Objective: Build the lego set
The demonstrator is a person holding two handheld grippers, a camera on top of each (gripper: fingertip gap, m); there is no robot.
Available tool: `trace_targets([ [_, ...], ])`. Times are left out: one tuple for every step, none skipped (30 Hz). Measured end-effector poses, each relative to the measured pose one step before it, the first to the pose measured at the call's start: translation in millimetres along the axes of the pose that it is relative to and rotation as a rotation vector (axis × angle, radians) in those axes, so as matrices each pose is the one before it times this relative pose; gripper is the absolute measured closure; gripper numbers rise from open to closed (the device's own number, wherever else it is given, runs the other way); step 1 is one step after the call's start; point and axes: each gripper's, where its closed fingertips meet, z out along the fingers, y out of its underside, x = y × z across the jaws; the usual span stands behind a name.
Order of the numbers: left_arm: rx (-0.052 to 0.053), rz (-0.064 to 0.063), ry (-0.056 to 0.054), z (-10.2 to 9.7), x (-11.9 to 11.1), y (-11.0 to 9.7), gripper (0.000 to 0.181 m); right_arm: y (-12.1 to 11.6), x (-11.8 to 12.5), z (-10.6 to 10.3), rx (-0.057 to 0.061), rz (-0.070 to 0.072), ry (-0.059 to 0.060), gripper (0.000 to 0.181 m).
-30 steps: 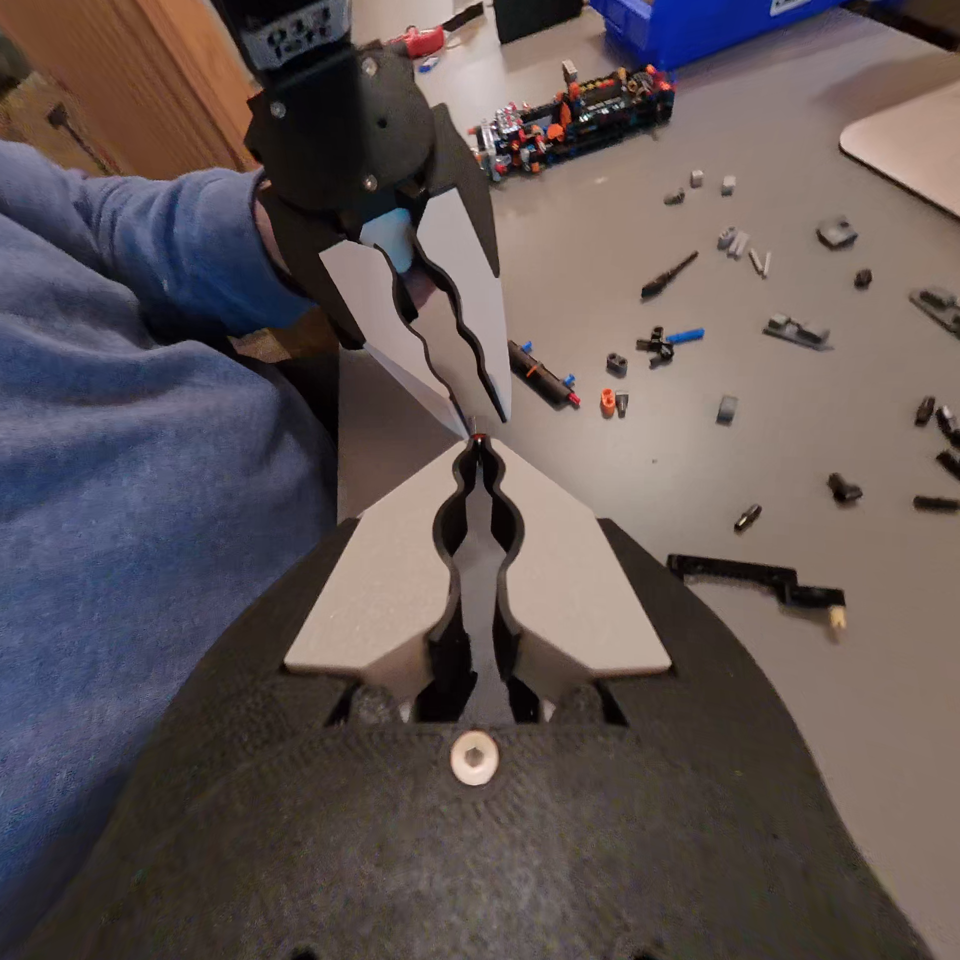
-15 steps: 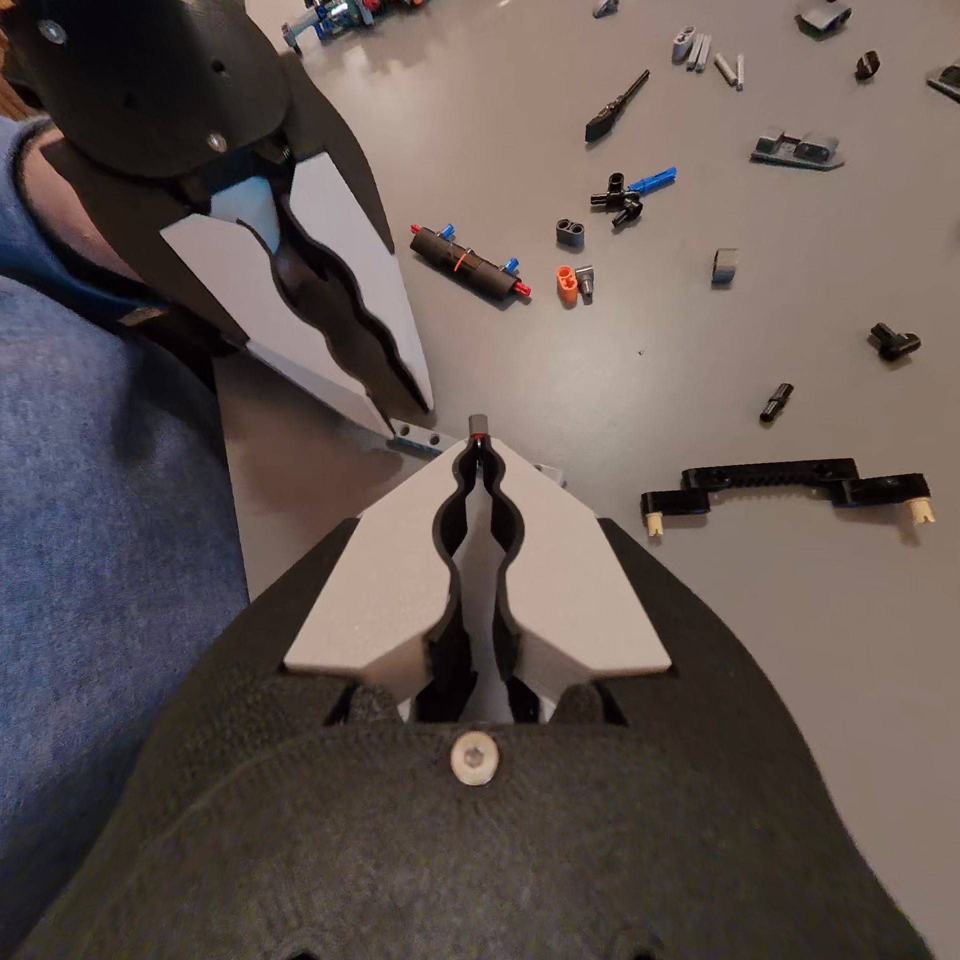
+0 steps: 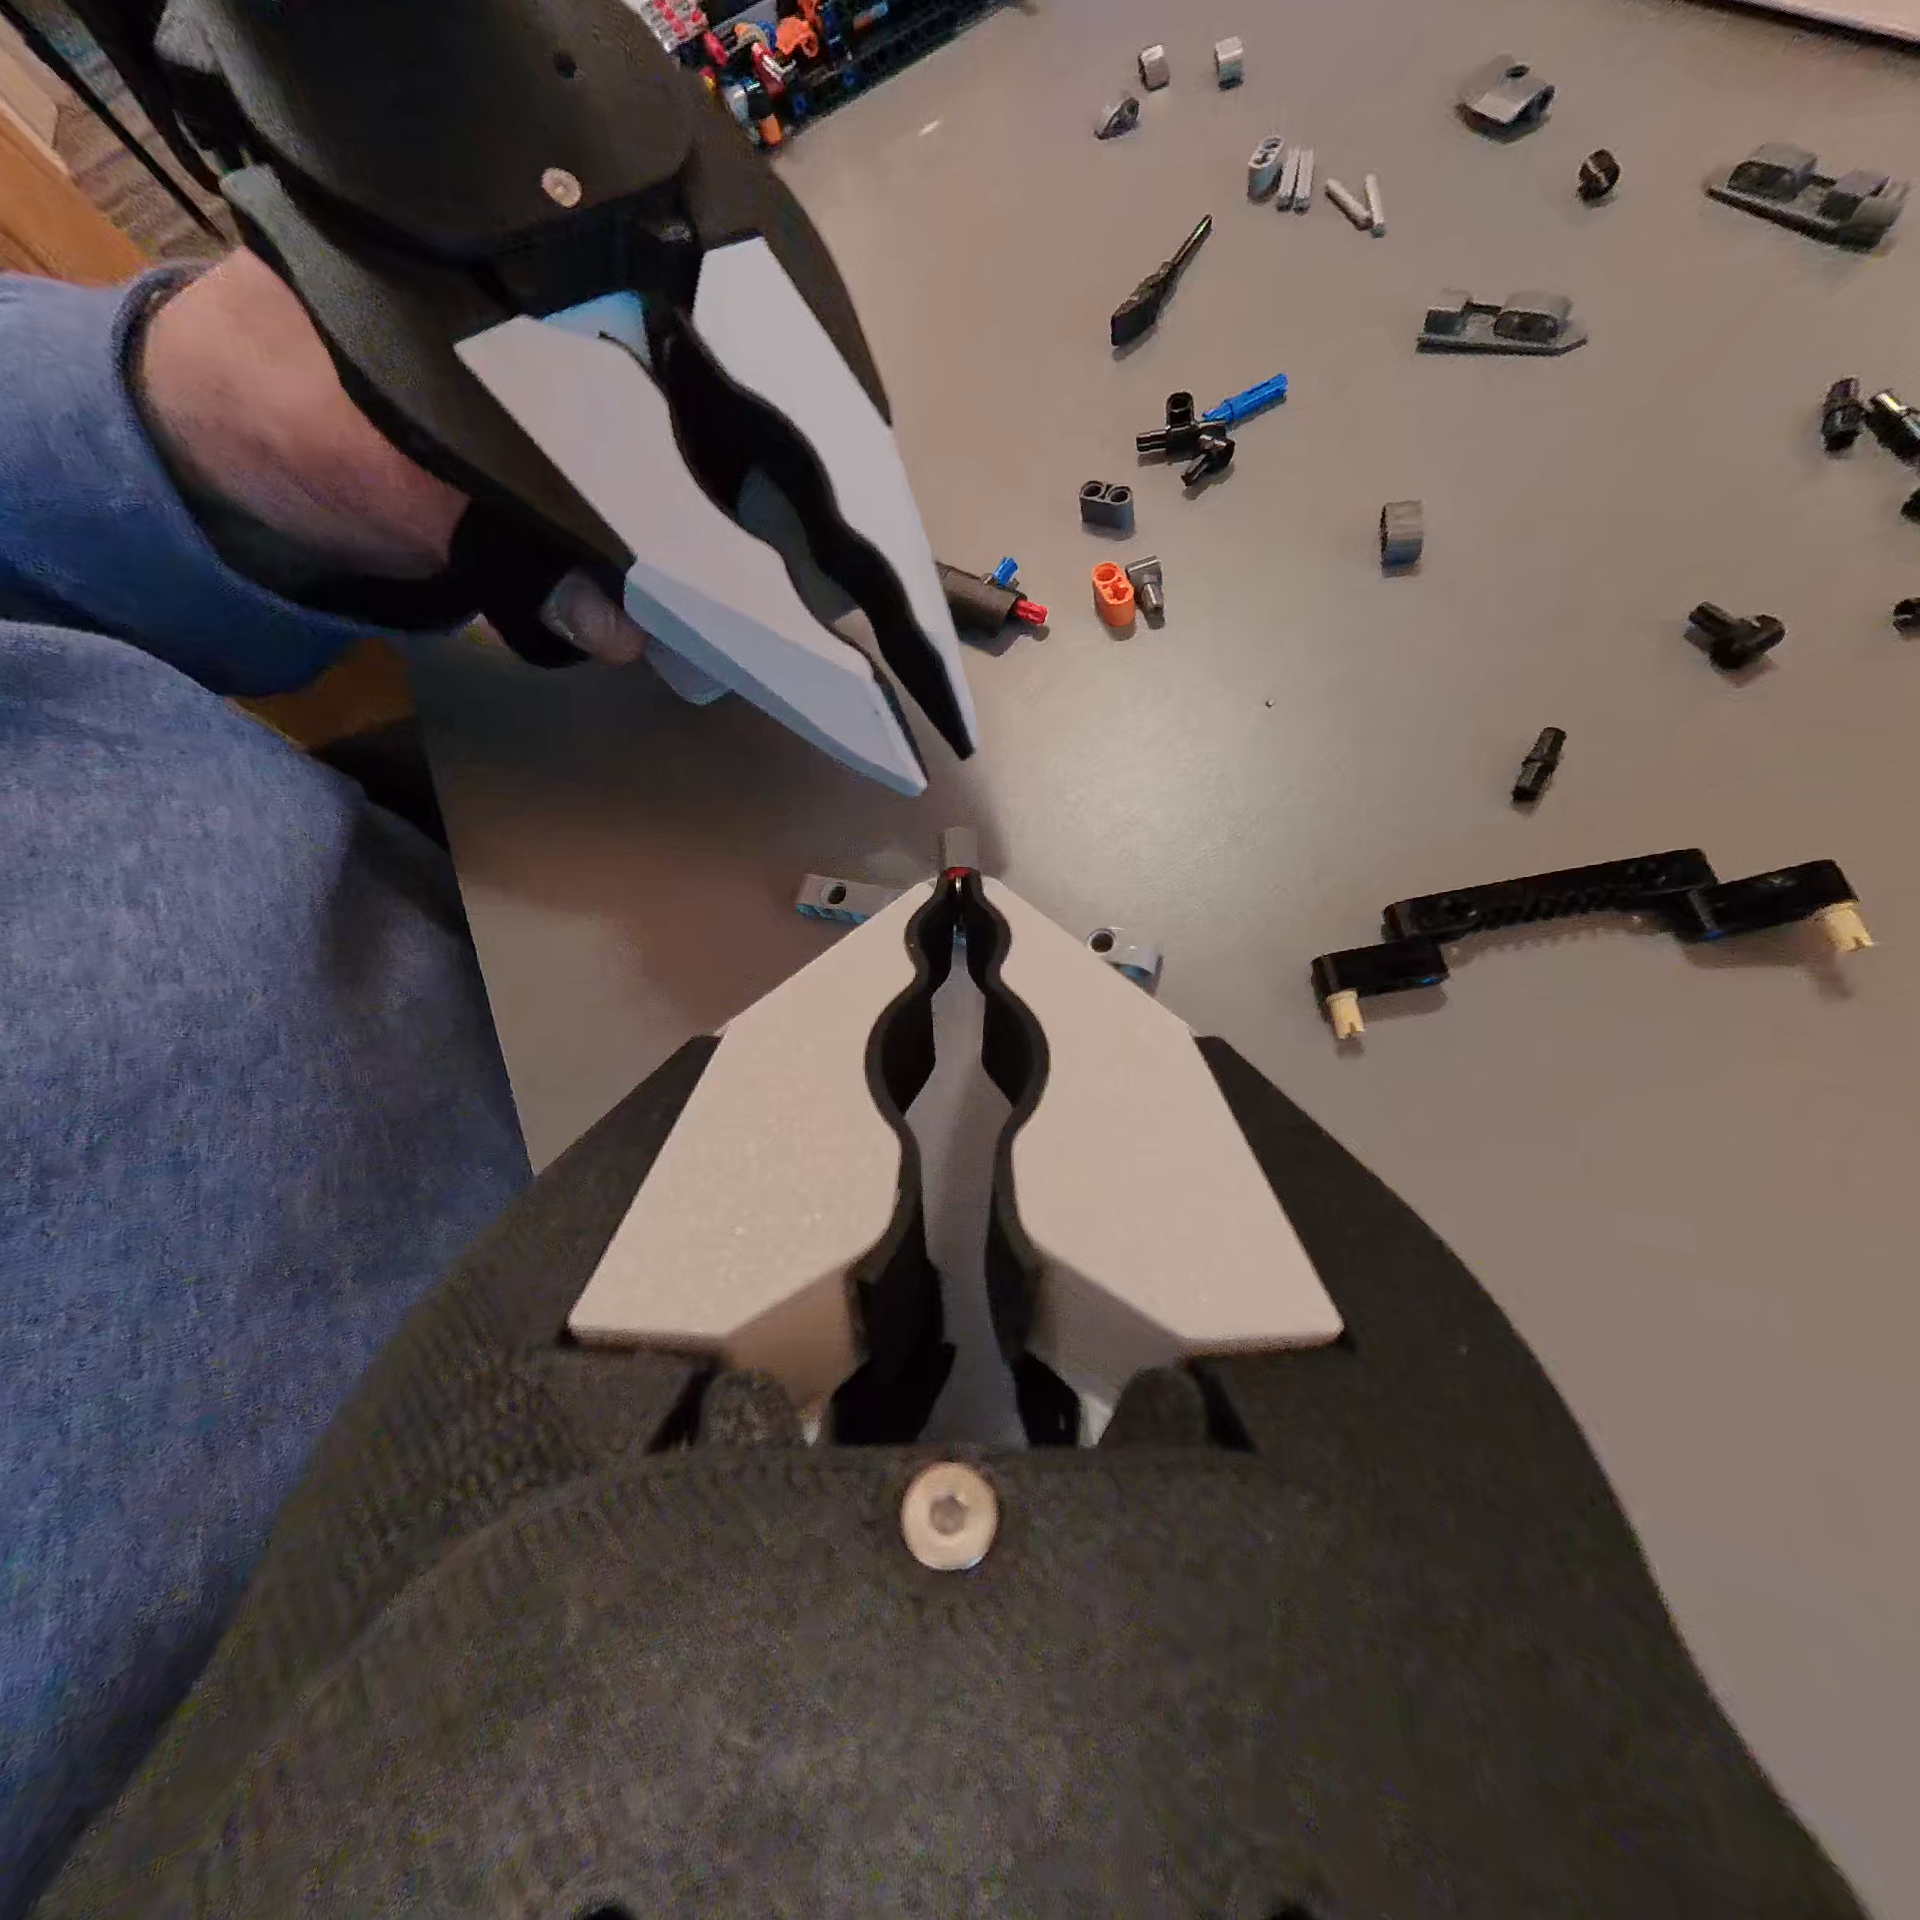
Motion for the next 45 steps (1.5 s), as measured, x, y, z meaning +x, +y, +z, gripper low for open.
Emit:
trace_targets([
  [-0.0069, -0.01, 0.0232, 1.41, -0.23, -2.42, 0.168, 1.22, 0.18, 0.72, -0.0042, 0.0086, 0.0045, 0.181],
  [-0.0068, -0.0109, 0.0234, 1.2, -0.13, -1.87, 0.168, 1.15, 0.32, 0.93, -0.0033, 0.0043, 0.007, 0.181],
  [0.0038, -0.0126, 0.0318, 0.6, 1.53, -3.1, 0.168, 0.98, 0.12, 0.82, -0.0032, 0.002, 0.0079, 0.181],
  [0.0048, -0.0166, 0.0323, 0.15, 1.52, -3.02, 0.168, 1.04, 0.06, 0.97, -0.0044, 0.0044, 0.0099, 0.181],
  [-0.0057, -0.0157, 0.023, 0.47, 0.1, -1.18, 0.167, 0.6, 0.17, 0.66, 0.0, 0.0056, 0.0113, 0.181],
  [-0.0154, -0.0062, 0.0166, 0.94, -0.26, 0.7, 0.166, 1.0, 0.16, 0.62, -0.0024, 0.007, 0.0095, 0.181],
  [-0.0107, 0.0052, 0.0131, 1.12, 0.24, 0.36, 0.166, 1.54, 0.24, 0.65, -0.0059, 0.0067, 0.0101, 0.181],
  [-0.0055, 0.0034, 0.0015, 0.95, -0.83, -0.11, 0.166, 0.91, 0.0, 0.18, -0.0025, 0.004, 0.0092, 0.181],
  [-0.0057, 0.005, 0.0075, 1.19, 0.56, -0.03, 0.166, 0.91, -0.4, 0.06, -0.0035, 0.0053, 0.0059, 0.181],
  [-0.0029, 0.0104, 0.017, 1.29, 2.59, -0.51, 0.167, 0.94, -0.62, 0.01, -0.0046, 0.0053, 0.0047, 0.181],
  [0.0029, 0.017, 0.0078, 0.92, 1.39, -1.63, 0.168, 0.43, -0.46, 0.01, -0.0017, 0.0044, 0.0055, 0.181],
  [-0.0021, 0.0202, 0.0014, 1.02, 0.32, -0.97, 0.169, 0.03, -0.54, 0.11, -0.0009, 0.0034, 0.0046, 0.181],
  [-0.0082, 0.015, 0.012, 1.24, 1.36, -0.12, 0.17, -0.26, -0.16, 0.06, -0.0015, 0.0021, 0.007, 0.181],
  [-0.0058, 0.0074, 0.0085, 1.14, 0.44, -0.26, 0.172, 0.11, 0.66, 0.14, -0.0033, 0.0017, 0.0102, 0.181],
  [-0.0037, 0.0091, 0.007, 1.19, 0.17, -0.16, 0.174, 0.58, 1.01, 0.32, -0.0057, 0.0016, 0.0103, 0.181],
  [-0.0106, 0.0069, 0.0155, 1.54, 1.57, 0.87, 0.174, 0.67, 0.68, 0.48, -0.0037, 0.0013, 0.0075, 0.181],
  [-0.0083, 0.0072, 0.0047, 1.32, 0.21, 0.67, 0.175, 0.19, 0.08, 0.41, 0.0003, 0.0017, 0.0019, 0.181],
  [-0.0051, 0.014, -0.0049, 0.82, -0.94, 0.32, 0.176, 0.04, -0.13, 0.08, 0.0005, 0.0023, 0.0007, 0.181],
  [-0.0133, 0.0131, -0.0028, 1.07, -0.55, 1.92, 0.176, -0.04, -0.08, 0.03, -0.0004, 0.0006, 0.0017, 0.181],
  [-0.0114, 0.0109, -0.0038, 0.61, -0.44, 1.73, 0.176, 0.01, -0.34, -0.04, -0.0011, 0.0001, 0.0014, 0.181],
  [0.0015, 0.0127, -0.0028, -0.42, 0.17, 0.02, 0.176, -0.3, -0.69, 0.07, 0.0002, 0.0004, -0.0006, 0.181],
  [0.0015, 0.0099, 0.0064, -0.76, 1.28, -0.19, 0.176, -0.4, -1.16, 0.08, 0.0016, 0.0018, -0.0029, 0.181],
  [0.0028, 0.0112, 0.0068, -1.01, 1.13, -0.44, 0.176, -0.04, -0.7, 0.29, -0.0007, 0.0011, -0.0012, 0.181],
  [0.0098, 0.0152, 0.0077, -1.2, 1.5, -1.6, 0.176, 0.17, -0.36, 0.29, -0.0026, -0.0004, 0.0017, 0.181],
  [0.01, 0.0146, 0.0109, -1.0, 1.88, -1.86, 0.176, 0.1, -0.22, -0.08, -0.0033, 0.0002, 0.0023, 0.181],
  [0.0034, 0.0168, 0.0117, -0.35, 2.08, -1.27, 0.176, 0.24, 0.28, 0.04, -0.0035, -0.0003, 0.0046, 0.181],
  [-0.0117, 0.0193, -0.0055, 0.27, -0.69, 0.66, 0.176, 0.33, 0.87, 0.13, -0.0033, -0.0014, 0.0064, 0.181],
  [-0.0143, 0.0258, -0.0044, 0.57, -0.5, 0.68, 0.176, 0.33, 0.37, 0.18, -0.0025, -0.0011, 0.0026, 0.181],
  [-0.017, 0.0297, 0.0128, 0.99, 2.44, 1.13, 0.177, 0.16, 0.41, 0.22, -0.0011, 0.0006, 0.0028, 0.181],
  [-0.0201, 0.0219, 0.0031, 1.35, 0.68, 1.31, 0.177, -0.18, 0.73, -0.01, -0.0003, -0.0011, 0.0062, 0.181],
  [-0.021, 0.0181, 0.0023, 1.15, 0.2, 1.47, 0.177, 0.08, 0.29, -0.13, -0.0013, -0.0027, 0.0041, 0.181],
  [-0.0138, 0.0192, 0.0012, 0.8, 0.06, 0.33, 0.177, -0.02, -0.01, 0.06, -0.0009, -0.0011, 0.0016, 0.181],
  [-0.008, 0.019, 0.0039, 0.53, 0.23, -0.28, 0.176, 0.01, 0.01, -0.1, 0.0002, -0.0009, 0.0017, 0.181],
  [-0.0099, 0.0178, 0.0009, 0.42, -0.63, 0.16, 0.176, 0.09, 0.05, 0.11, 0.0001, -0.0016, 0.001, 0.181],
  [-0.0104, 0.0217, 0.0003, 0.16, -0.74, 0.34, 0.175, -0.1, 0.01, 0.0, -0.0006, -0.0029, 0.0017, 0.181],
  [-0.0065, 0.0271, -0.0031, -0.27, -0.98, -0.26, 0.175, 0.11, 0.08, -0.01, -0.0018, -0.006, 0.0037, 0.181],
  [-0.0064, 0.0324, 0.0069, -0.59, 1.07, -0.43, 0.174, -0.09, -0.04, 0.02, -0.0024, -0.007, 0.0041, 0.181],
  [-0.0159, 0.0315, 0.0049, -0.21, 0.68, 0.79, 0.173, 0.01, -0.15, 0.21, -0.0025, -0.0066, 0.0035, 0.181],
  [-0.0259, 0.0355, -0.0028, 0.12, -0.43, 1.97, 0.173, -0.07, -0.09, 0.14, -0.003, -0.0061, 0.0031, 0.181],
  [-0.0264, 0.0352, -0.0025, 0.23, -0.67, 2.08, 0.173, -0.13, -0.11, 0.21, -0.0031, -0.006, 0.0032, 0.181],
  [-0.0183, 0.0285, 0.005, 0.35, -0.06, 0.75, 0.175, -0.15, -0.08, 0.12, -0.0024, -0.0054, 0.0025, 0.181],
  [-0.0117, 0.0256, 0.0093, 0.65, 0.72, -0.35, 0.176, -0.03, -0.03, 0.22, -0.0021, -0.0047, 0.002, 0.181],
  [-0.0186, 0.0227, -0.011, 0.95, -2.61, 0.47, 0.178, -0.04, -0.02, -0.07, -0.0023, -0.0044, 0.0019, 0.181],
  [-0.0218, 0.0242, -0.0046, 0.92, -1.58, 1.22, 0.18, -0.05, -0.02, 0.08, -0.0021, -0.0044, 0.0021, 0.181],
  [-0.0138, 0.0183, 0.0182, 0.1, 1.84, 0.1, 0.181, 0.04, -0.11, 0.13, -0.0017, -0.0044, 0.0027, 0.181],
])
